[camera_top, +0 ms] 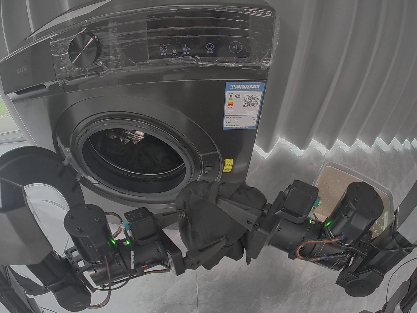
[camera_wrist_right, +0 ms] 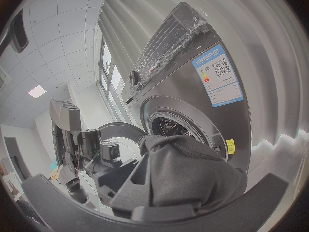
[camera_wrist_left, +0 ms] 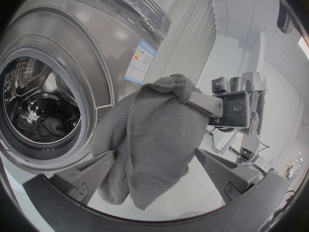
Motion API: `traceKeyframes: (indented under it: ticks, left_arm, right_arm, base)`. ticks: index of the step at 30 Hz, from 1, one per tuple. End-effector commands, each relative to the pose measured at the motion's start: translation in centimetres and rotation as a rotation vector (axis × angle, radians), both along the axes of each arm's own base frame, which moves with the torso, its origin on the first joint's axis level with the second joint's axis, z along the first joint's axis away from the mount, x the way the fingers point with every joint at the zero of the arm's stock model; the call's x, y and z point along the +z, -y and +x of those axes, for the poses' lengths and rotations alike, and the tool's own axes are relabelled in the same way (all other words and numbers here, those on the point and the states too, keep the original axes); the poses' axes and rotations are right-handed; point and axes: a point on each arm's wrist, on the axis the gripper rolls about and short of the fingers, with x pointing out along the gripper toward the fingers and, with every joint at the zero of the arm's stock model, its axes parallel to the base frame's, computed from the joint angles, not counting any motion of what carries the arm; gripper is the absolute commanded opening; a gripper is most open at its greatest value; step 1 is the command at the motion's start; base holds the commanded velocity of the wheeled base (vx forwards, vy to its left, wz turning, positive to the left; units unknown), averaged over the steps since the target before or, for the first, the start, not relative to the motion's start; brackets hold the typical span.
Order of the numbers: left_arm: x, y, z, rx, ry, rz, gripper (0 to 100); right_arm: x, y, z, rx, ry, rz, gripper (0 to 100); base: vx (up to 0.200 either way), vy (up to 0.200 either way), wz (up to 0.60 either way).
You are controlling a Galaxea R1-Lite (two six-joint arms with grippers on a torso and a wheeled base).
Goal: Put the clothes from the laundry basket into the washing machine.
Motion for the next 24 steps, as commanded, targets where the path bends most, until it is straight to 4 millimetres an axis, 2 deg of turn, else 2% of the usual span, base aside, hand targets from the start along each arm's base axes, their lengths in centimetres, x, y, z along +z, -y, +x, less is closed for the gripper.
traceKeyframes:
  ticks: [1,6,24]
  left_arm:
    - [-1.4,1.3,1.4,0.000,-0.020,0.019,100]
    - [-2.0,2.4,3.0,0.004,-0.007,0.017,100]
    - [-3.1,4.1,5.0,-0.002,0.003,0.008,100]
  right_arm:
    - [0.0,-0.7,-0.6,0.020,-0.002,0.003,0]
    - [0.1,-1.0,-0.9,0.017,-0.001,0.010,0]
    - [0.8,-1.0,-0.8,-0.014,0.009,0.037,0]
  base:
    - [0.000,0.000,0.00]
    - [0.000,0.000,0.00]
    - [0.000,0.000,0.00]
